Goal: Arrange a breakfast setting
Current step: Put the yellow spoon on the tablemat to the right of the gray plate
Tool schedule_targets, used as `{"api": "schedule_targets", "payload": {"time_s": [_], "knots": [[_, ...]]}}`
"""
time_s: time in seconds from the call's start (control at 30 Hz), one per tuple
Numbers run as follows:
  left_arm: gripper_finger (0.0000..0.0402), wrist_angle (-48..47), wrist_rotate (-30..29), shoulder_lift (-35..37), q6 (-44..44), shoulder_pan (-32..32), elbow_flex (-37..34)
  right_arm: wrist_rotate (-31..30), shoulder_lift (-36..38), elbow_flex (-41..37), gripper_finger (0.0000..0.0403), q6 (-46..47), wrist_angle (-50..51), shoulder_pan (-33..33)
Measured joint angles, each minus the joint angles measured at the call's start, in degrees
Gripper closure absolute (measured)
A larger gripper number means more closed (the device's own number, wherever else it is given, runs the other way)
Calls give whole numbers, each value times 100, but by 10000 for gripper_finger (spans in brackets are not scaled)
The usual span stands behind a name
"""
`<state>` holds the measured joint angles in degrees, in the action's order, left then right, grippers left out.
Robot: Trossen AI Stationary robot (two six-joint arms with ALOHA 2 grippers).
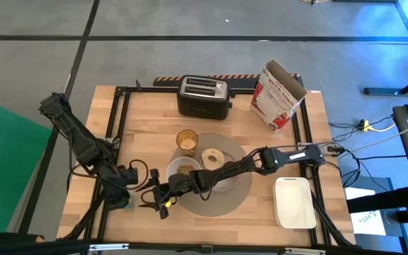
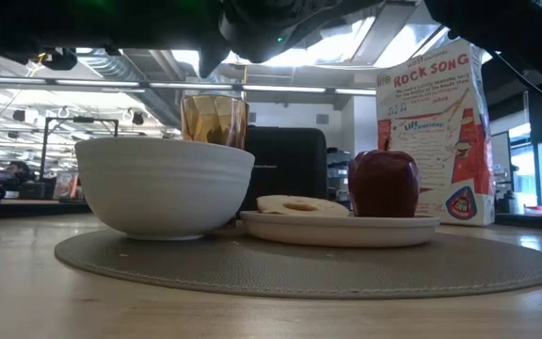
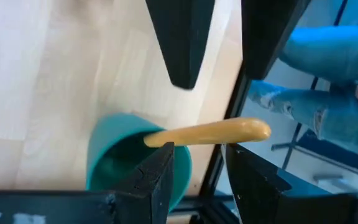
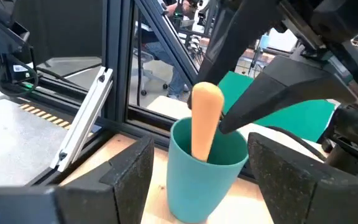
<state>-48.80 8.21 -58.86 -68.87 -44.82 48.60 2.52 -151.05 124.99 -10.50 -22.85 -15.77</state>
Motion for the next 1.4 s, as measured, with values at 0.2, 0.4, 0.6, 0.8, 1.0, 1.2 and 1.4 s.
{"api": "schedule_targets", "payload": {"time_s": [0.2, 0.4, 0.6, 0.8, 1.0, 1.2, 1.4], "knots": [[262, 4, -165, 3, -114, 0, 0, -277, -6, -2, 155, 4, -149, 2], [262, 4, -200, 3, -198, 0, 0, -369, -6, -2, 155, 27, -63, 0], [262, 60, -55, 3, -74, -106, 0, -670, -6, -4, 155, 727, -51, 0], [262, 46, -874, 3, 947, -340, 0, -692, -6, -4, 155, 732, -52, 4], [262, -203, -1050, 3, 1128, -447, 0, -640, -6, -4, 155, 823, -4, -7], [262, -48, -1069, 3, 1633, -642, 0, -653, -6, -4, 155, 872, 13, 7], [262, 29, -1102, 5, 1711, -673, -247, -748, -6, -4, 155, 872, -4, 5]]}}
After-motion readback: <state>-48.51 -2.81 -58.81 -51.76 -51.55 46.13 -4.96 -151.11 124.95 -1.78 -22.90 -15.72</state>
